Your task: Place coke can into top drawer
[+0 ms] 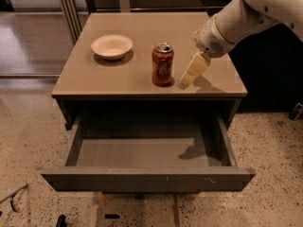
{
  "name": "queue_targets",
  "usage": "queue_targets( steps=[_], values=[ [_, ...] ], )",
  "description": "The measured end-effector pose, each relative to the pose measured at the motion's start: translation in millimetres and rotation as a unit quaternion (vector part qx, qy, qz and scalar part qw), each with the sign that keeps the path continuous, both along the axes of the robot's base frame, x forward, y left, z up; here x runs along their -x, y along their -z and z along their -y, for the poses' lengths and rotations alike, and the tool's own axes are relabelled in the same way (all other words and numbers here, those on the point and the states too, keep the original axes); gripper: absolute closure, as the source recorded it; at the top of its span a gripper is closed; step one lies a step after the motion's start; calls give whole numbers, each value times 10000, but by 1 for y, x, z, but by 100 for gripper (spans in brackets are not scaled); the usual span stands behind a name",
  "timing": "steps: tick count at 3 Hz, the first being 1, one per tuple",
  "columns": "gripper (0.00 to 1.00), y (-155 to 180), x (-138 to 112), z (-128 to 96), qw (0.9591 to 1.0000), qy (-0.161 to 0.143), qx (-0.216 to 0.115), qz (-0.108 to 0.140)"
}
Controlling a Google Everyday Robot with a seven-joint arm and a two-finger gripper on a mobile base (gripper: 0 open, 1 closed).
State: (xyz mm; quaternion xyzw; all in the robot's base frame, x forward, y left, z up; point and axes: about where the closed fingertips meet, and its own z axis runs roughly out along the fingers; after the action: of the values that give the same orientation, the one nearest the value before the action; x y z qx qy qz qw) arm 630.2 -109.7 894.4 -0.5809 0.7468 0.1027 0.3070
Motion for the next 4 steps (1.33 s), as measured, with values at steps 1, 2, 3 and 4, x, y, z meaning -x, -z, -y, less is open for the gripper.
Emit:
queue_targets(
  steps=[1,2,3,4],
  values=[
    [0,11,-28,-15,9997,14,-209,151],
    [0,13,-45,-23,9991,62,-301,282],
    [0,15,-59,-38,9988,17,-407,286],
    [0,16,-61,-57,9983,-115,-556,140]
  ],
)
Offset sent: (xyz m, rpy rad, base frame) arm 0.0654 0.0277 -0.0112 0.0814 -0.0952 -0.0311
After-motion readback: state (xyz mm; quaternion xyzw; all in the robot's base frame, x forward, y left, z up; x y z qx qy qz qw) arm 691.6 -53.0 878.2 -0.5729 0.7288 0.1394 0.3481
